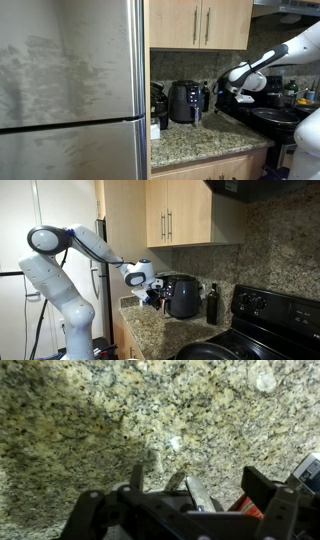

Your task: Turn on the coffee maker

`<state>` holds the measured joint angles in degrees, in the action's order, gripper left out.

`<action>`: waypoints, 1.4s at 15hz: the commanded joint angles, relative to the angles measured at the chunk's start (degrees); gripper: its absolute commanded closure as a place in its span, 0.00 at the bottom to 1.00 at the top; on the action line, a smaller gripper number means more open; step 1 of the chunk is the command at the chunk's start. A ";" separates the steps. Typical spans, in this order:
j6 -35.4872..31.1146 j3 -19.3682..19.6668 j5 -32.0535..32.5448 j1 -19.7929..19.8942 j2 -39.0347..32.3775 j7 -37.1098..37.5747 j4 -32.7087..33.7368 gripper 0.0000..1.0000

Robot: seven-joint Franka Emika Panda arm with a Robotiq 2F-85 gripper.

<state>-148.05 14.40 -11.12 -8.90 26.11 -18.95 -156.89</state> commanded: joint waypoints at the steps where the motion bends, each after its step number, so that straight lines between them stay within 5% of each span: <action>1: 0.05 -0.84 -1.71 0.79 -0.43 -0.58 0.49 0.00; 3: -2.87 -0.46 -3.90 -0.53 -2.36 -0.29 1.43 0.00; 9: -20.65 7.45 -25.56 -12.43 -8.25 -2.65 7.16 0.00; 10: -17.82 4.39 -20.69 -9.13 -4.69 -0.60 4.15 0.00; 15: -18.22 7.51 -23.90 -12.23 -9.82 -0.70 8.24 0.00; 21: -16.70 12.39 -36.13 -19.28 -18.63 -0.15 17.45 0.00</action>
<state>-166.19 24.43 -42.05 -25.87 13.82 -19.31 -145.38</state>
